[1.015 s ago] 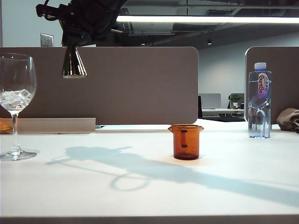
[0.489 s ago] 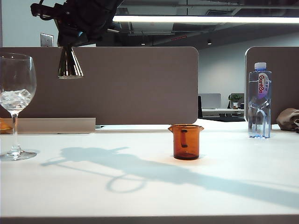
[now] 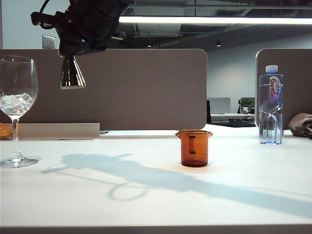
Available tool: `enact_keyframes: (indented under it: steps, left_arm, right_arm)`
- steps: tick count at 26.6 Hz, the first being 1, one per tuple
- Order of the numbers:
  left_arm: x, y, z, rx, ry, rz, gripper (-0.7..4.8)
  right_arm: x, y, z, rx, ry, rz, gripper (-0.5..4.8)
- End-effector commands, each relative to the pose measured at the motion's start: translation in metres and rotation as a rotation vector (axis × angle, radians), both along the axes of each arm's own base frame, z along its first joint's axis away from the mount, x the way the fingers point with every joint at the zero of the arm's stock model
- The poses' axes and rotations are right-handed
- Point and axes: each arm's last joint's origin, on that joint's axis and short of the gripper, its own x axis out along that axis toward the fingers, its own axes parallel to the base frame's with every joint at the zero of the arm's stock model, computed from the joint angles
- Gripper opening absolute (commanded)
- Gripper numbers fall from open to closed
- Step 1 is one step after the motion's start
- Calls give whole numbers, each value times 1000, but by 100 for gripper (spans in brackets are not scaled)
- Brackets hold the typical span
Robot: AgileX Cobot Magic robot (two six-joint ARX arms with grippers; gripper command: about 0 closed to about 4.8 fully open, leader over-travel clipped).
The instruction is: Pick up the small amber measuring cup and pour the water in it into the jigger, then pick up the jigger and pour the water in it into the wine glass.
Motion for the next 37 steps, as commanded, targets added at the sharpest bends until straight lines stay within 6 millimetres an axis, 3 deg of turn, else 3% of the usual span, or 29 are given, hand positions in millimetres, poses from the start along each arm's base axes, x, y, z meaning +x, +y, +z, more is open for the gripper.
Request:
enact_keyframes:
  steps: [1, 37]
  left_arm:
    - [0, 0, 2, -1, -16, -3, -2]
    - [0, 0, 2, -1, -16, -3, -2]
  right_arm:
    - [-1, 1, 6, 21, -28, 8, -1]
    - [-13, 16, -6, -17, -22, 74, -1]
